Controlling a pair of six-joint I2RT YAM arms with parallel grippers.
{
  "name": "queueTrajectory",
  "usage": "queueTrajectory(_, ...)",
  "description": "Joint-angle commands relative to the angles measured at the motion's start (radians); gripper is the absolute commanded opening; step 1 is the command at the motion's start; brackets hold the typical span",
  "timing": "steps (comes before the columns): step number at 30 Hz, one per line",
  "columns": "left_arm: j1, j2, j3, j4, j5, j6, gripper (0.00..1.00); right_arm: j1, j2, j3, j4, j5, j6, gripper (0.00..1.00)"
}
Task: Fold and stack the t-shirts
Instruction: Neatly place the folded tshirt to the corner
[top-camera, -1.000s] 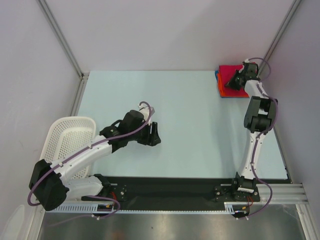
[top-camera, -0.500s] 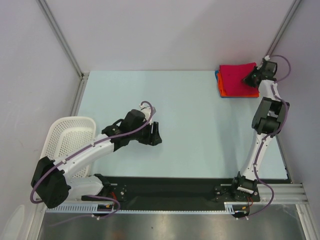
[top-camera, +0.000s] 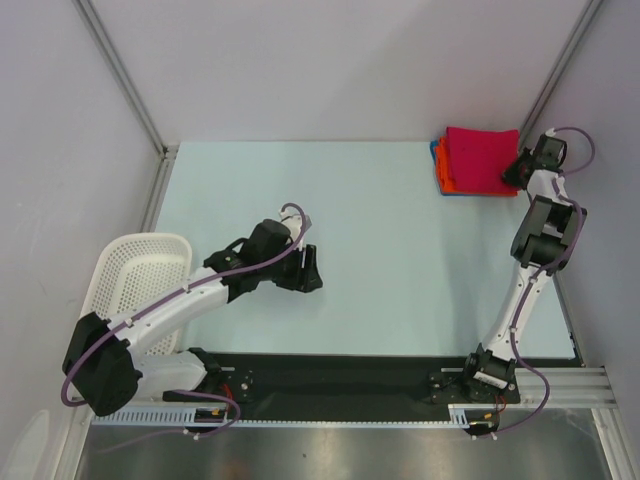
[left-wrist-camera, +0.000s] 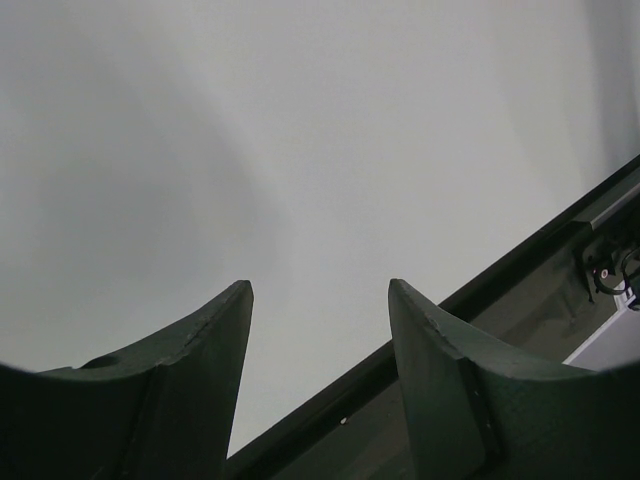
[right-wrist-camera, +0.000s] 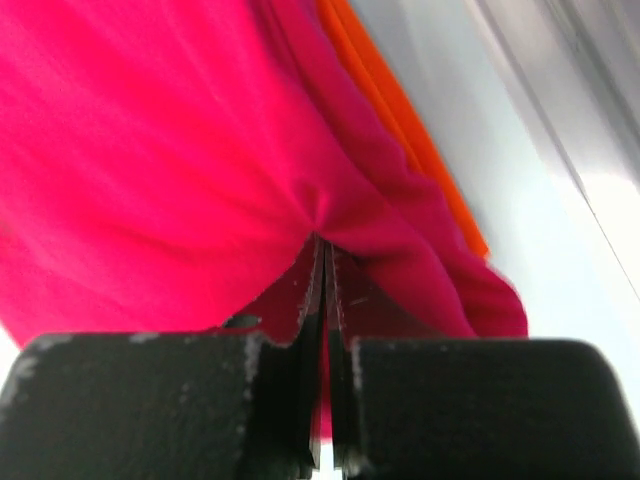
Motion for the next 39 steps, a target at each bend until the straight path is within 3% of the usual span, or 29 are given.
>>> queueTrajectory(1, 0.008, -0.036, 0.007, -0.009, -0.005, 0.006, 0.62, -0.015, -0.106, -0.117, 0.038, 0.074, -0.055, 0.00)
queueTrajectory(12, 0.009, -0.082, 0.034, -0.042, -0.004, 0.020, 0.63, -0.011, -0.229, -0.173, 0.035, 0.067, -0.109, 0.00)
queueTrajectory(25, 0.009, -0.191, 0.043, -0.160, -0.037, 0.016, 0.63, -0.022, -0.094, -0.062, 0.001, 0.150, -0.135, 0.00)
queueTrajectory(29, 0.009, -0.217, 0.071, -0.187, -0.007, 0.003, 0.64, -0.002, -0.106, 0.005, -0.098, 0.185, -0.138, 0.03)
queueTrajectory(35, 0.012, -0.238, 0.105, -0.197, 0.027, -0.038, 0.68, 0.119, -0.319, -0.030, -0.327, 0.327, -0.122, 0.04)
queueTrajectory(39, 0.024, -0.240, 0.135, -0.188, 0.036, -0.061, 0.73, 0.237, -0.628, -0.229, -0.375, 0.278, -0.080, 0.06)
